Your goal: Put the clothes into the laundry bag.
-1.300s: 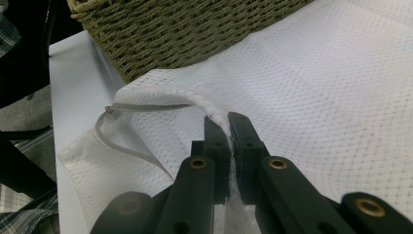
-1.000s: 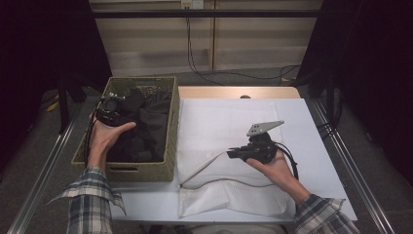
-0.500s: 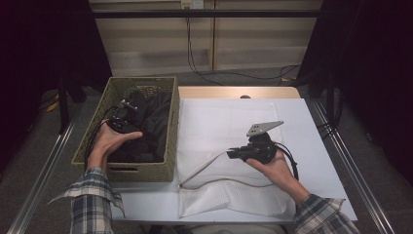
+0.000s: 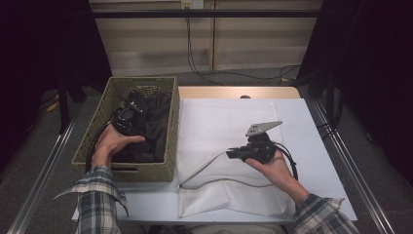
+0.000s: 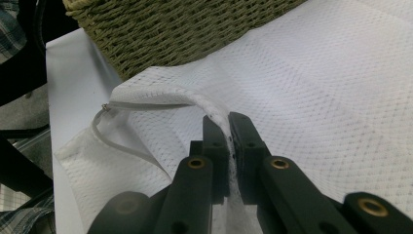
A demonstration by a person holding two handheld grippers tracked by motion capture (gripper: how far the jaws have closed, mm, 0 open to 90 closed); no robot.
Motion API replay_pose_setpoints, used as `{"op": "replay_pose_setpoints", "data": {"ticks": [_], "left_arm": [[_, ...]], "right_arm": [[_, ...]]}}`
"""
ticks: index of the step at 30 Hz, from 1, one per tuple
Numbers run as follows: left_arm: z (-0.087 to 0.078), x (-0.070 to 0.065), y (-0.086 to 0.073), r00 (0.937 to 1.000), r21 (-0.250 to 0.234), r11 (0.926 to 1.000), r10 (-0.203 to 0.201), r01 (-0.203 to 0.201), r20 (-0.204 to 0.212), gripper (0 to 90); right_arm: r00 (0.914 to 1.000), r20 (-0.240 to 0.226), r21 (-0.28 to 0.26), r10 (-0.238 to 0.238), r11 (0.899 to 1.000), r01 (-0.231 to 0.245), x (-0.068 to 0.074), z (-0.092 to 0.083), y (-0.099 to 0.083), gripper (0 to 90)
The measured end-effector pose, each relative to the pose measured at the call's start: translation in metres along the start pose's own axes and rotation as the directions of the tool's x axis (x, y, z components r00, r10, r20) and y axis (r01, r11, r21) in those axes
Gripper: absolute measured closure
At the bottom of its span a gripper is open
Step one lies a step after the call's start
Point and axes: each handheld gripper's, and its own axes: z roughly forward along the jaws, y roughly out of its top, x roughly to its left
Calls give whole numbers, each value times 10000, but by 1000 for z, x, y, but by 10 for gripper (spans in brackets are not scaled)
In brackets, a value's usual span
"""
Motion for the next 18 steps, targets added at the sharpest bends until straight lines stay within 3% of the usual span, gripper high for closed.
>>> {"op": "replay_pose_setpoints", "data": {"ticks": [6,11,16,18], "left_arm": [[-5,-6,4,9973,-77,9999,116,-122,-728,486],[-14,-8,3,9966,-607,9981,-4,-47,-829,607],[-28,-1,-2,9979,-1532,9875,-451,374,-472,637],[-35,2,-4,9972,-2113,9759,-645,550,-382,643]], "right_arm": [[10000,41,-8,39,10000,-39,-1,-1,-1,858],[10000,1,-38,-51,10000,51,1,0,1,852],[10000,48,-48,19,10000,-19,0,0,0,854],[10000,35,-67,36,10000,-36,-1,-1,1,848]]}}
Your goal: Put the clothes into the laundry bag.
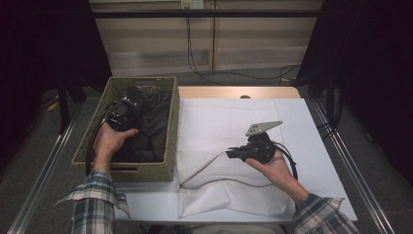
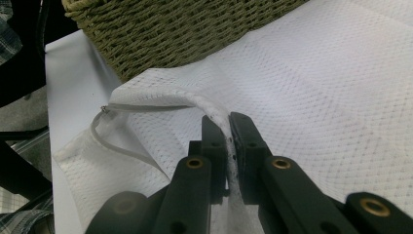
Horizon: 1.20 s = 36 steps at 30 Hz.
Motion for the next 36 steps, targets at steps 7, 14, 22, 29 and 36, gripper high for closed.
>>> {"op": "replay_pose_setpoints", "data": {"ticks": [7,14,22,29,36], "left_arm": [[-27,4,-2,9987,-1524,9870,-494,501,84,671],[-47,7,-7,9946,-3208,9416,-913,1025,498,691],[-73,8,-13,9888,-4743,8687,-1039,1426,1069,698],[-92,4,-18,9854,-5802,7991,-882,1573,1456,698],[-105,6,-21,9801,-6320,7522,-976,1865,1730,700]], "right_arm": [[10000,44,-6,13,10000,-13,0,0,0,865],[10000,46,-38,11,10000,-11,0,1,0,867],[9999,76,-37,71,10000,-71,0,1,0,865],[10000,55,-62,46,10000,-46,0,0,1,866],[9999,74,-62,88,9999,-88,-1,1,1,858]]}}
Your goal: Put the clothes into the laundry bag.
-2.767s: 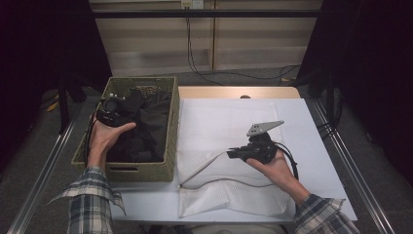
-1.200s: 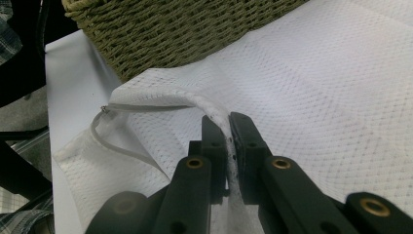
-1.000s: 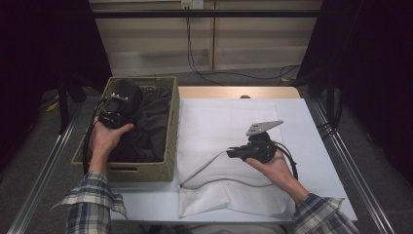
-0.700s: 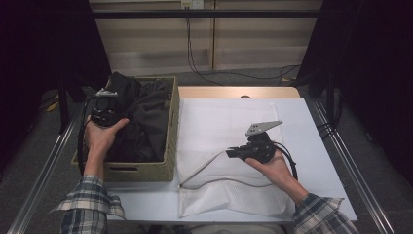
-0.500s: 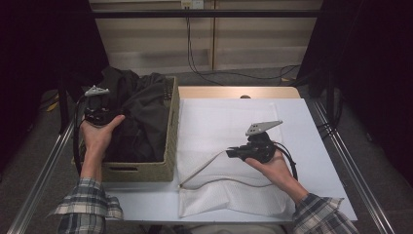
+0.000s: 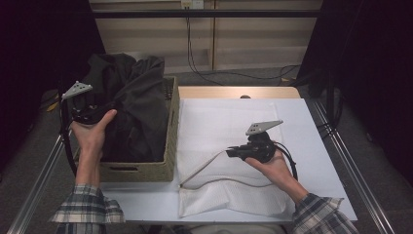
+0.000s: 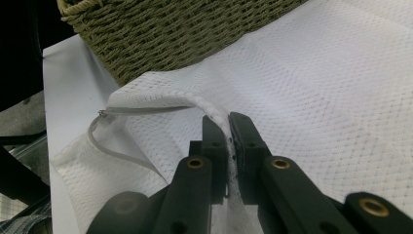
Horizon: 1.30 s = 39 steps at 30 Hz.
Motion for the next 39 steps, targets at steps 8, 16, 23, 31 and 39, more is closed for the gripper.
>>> {"op": "replay_pose_setpoints", "data": {"ticks": [8,16,23,31,39], "left_arm": [[-12,-7,8,9997,-858,9961,194,-181,146,702],[-22,-23,23,9972,-1285,9907,526,-453,535,703],[-23,-38,33,9939,-1590,9863,598,-445,928,704],[-33,-56,52,9852,-2117,9745,1044,-740,1361,704],[-46,-79,75,9736,-2570,9611,1489,-1013,1731,704]], "right_arm": [[10000,-11,34,86,10000,-86,-2,0,0,884],[10000,39,40,76,10000,-77,-2,1,1,890],[10000,-42,-5,75,10000,-75,-4,0,1,891],[9998,-101,-102,165,9998,-166,-4,-2,2,891],[9998,-116,-210,177,9996,-179,-7,-4,2,891]]}}
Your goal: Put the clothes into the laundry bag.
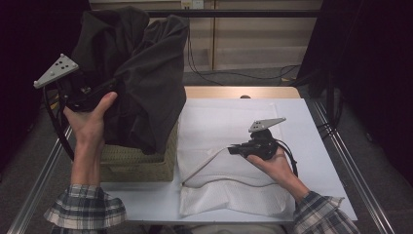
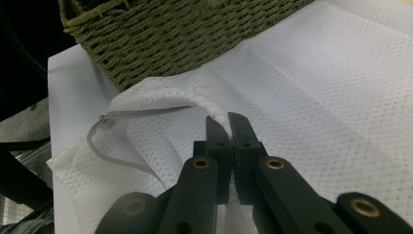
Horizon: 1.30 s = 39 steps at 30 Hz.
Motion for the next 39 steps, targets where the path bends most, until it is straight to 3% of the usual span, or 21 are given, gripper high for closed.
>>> {"op": "replay_pose_setpoints", "data": {"ticks": [4,12,16,17,20,25,28,31,35,37,38,39], "left_arm": [[-3,-12,8,9997,-154,9998,138,-135,176,704],[1,-34,15,9944,-156,9988,481,-468,943,704],[7,-43,3,9894,-110,9994,349,-336,1408,704],[10,-46,-1,9882,-135,9999,74,-55,1527,703],[16,-54,-12,9831,327,9990,224,-288,1816,703],[25,-66,-27,9682,418,9991,-16,-92,2503,703],[26,-74,-35,9595,579,9980,71,-244,2818,703],[23,-81,-41,9548,783,9949,376,-633,2949,703],[19,-86,-52,9486,815,9946,351,-638,3145,703],[18,-89,-57,9438,869,9954,103,-413,3304,703],[18,-90,-59,9434,941,9940,219,-561,3310,703],[17,-92,-61,9435,927,9947,123,-455,3312,702]], "right_arm": [[10000,1,-66,-85,9999,85,0,-1,0,891],[10000,-19,-148,-56,9999,56,-1,-4,3,891],[10000,-4,-146,-37,9999,37,-1,-4,3,891],[10000,21,-126,-41,9999,42,-1,-4,3,891],[10000,65,-139,-54,9999,55,-2,-4,4,891],[9999,135,-157,-64,9999,67,-3,-6,6,891],[9997,179,-149,-135,9998,138,-3,-7,7,891],[9996,255,-128,-125,9998,128,-4,-11,7,891],[9997,242,-280,39,9996,-32,-6,-16,6,891],[9997,224,-377,57,9993,-49,-8,-17,5,891],[9998,210,-431,58,9991,-49,-9,-17,5,891],[9998,206,-442,84,9990,-75,-9,-17,5,891]]}}
